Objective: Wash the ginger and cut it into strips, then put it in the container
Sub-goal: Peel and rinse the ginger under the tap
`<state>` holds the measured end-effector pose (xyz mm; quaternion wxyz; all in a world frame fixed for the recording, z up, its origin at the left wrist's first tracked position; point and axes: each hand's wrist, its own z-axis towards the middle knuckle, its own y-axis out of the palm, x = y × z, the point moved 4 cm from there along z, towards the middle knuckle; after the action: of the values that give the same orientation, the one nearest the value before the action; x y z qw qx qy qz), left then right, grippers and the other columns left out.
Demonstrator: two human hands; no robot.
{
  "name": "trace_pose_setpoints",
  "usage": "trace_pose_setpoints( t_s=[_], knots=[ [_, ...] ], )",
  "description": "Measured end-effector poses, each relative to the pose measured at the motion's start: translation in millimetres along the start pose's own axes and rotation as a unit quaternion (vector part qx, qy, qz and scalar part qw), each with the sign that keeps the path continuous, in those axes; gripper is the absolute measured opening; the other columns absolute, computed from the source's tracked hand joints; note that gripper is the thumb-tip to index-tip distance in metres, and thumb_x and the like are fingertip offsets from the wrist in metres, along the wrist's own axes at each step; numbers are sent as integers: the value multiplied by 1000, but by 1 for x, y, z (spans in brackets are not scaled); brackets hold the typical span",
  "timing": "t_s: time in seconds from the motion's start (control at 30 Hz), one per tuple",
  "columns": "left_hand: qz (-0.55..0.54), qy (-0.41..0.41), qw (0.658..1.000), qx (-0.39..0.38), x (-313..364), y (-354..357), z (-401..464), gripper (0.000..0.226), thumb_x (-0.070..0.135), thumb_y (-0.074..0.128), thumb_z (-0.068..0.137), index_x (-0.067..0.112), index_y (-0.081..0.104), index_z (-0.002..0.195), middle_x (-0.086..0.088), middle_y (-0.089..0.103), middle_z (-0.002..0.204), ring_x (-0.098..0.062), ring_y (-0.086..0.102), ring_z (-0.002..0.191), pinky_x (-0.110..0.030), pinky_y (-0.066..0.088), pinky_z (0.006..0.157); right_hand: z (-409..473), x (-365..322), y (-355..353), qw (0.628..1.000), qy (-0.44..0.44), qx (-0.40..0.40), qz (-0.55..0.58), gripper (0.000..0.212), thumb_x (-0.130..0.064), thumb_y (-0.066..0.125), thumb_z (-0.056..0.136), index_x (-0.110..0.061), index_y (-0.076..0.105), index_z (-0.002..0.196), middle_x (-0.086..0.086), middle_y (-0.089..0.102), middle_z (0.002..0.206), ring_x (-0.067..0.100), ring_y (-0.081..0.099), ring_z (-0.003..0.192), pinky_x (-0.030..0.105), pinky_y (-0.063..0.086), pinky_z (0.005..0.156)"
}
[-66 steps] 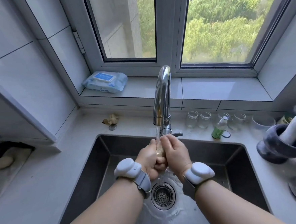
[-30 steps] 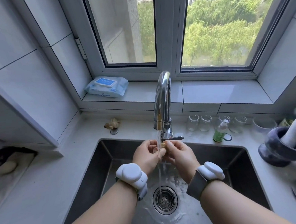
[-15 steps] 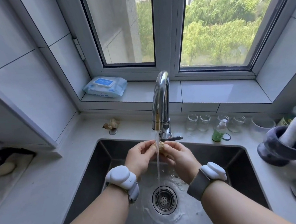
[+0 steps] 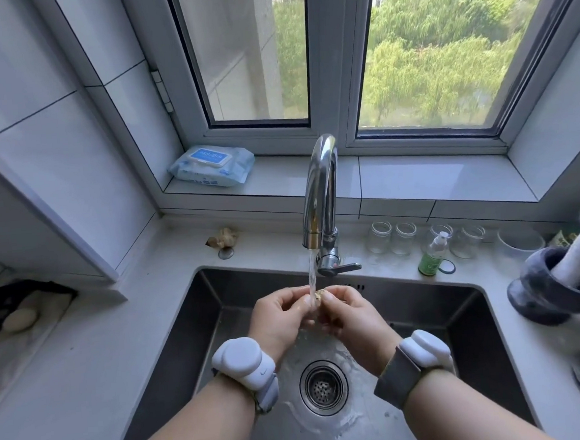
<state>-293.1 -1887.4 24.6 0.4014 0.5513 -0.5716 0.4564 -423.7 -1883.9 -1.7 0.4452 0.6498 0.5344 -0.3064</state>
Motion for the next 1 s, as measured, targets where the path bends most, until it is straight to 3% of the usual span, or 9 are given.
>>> trace_pose_setpoints(
  t_s=[0.07,0.17,0.27,0.43,0.6,0.77,0.93,1.0],
  knots=[
    [-30,-33,999,-11,-5,-2,-2,19,2,60,90,7,72,104,-9,73,96,-15,68,83,-21,55,70,-2,1,1,1000,-1,-2,-1,24,-14,52,101,1,53,119,7,63,88,10,58,70,22,48,61],
    [-6,-35,999,-35,-7,-4,-6,25,3,68,84,9,71,107,-6,73,100,-19,68,95,-29,55,82,-3,3,2,1000,-2,-6,-6,22,-15,51,102,-1,53,118,6,63,88,11,58,71,22,47,60],
    [66,-5,998,-3,0,-7,-9,19,6,73,78,15,73,95,-1,74,89,-18,70,89,-32,56,83,-5,3,6,999,-18,-12,-36,21,-16,52,101,-1,53,117,3,62,84,9,56,68,21,47,58],
    [92,-13,996,17,8,-12,-9,13,7,74,73,15,72,83,1,73,76,-9,65,68,-27,55,72,-9,0,10,995,-55,-25,-85,22,-18,57,99,-4,52,114,3,58,84,7,53,66,21,45,58],
    [64,-34,997,-10,11,-12,-10,17,0,71,76,12,73,88,-4,74,83,-15,66,73,-33,57,77,-9,-1,8,996,-50,-19,-74,18,-16,59,98,-5,54,111,7,58,88,9,53,66,22,45,57],
    [-2,-66,997,-42,13,-11,-14,21,-5,65,79,11,73,90,-6,74,85,-15,67,76,-29,58,75,-7,-3,5,997,-45,-15,-61,17,-15,56,99,-5,55,113,4,61,84,9,55,66,23,46,59],
    [61,-33,998,5,15,-11,-13,13,4,72,77,12,72,88,-4,73,79,-10,64,65,-22,54,64,-9,-4,8,995,-55,-26,-80,16,-17,59,98,-7,55,111,6,59,88,10,54,68,21,46,58],
    [69,-38,997,4,15,-12,-10,15,4,72,77,13,74,88,-3,74,79,-11,66,68,-24,55,66,-8,-4,7,995,-53,-22,-80,18,-18,60,97,-8,55,111,8,60,92,10,55,69,21,47,58]
  ],
)
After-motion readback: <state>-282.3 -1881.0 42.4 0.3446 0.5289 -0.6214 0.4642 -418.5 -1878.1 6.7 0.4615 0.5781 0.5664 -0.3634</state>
